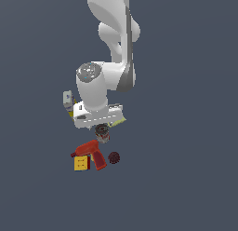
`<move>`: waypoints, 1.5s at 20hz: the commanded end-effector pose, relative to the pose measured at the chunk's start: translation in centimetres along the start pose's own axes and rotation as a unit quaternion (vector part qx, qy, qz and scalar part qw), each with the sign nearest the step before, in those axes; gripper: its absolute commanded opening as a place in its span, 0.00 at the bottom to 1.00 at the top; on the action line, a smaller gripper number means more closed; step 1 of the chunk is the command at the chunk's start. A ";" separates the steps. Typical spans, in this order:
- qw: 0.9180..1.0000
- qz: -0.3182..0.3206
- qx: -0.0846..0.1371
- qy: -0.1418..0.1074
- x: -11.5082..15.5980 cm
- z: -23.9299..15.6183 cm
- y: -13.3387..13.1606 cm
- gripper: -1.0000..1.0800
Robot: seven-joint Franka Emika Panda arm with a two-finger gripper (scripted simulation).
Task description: Pick up a designated object from a clutter of objects.
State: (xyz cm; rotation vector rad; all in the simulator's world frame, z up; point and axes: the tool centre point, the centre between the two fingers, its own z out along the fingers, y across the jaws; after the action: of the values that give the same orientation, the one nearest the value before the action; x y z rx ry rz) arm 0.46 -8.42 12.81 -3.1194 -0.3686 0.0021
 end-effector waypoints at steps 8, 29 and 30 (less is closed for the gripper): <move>1.000 -0.001 0.000 0.000 -0.1 3.2 0.0 0.96; 1.000 -0.001 -0.001 0.001 -0.1 4.9 0.1 0.00; 1.000 -0.001 -0.001 0.001 -0.1 4.8 0.1 0.00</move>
State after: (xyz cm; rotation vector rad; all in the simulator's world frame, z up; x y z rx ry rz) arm 0.31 -8.51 7.85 -3.1195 -0.3713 0.0026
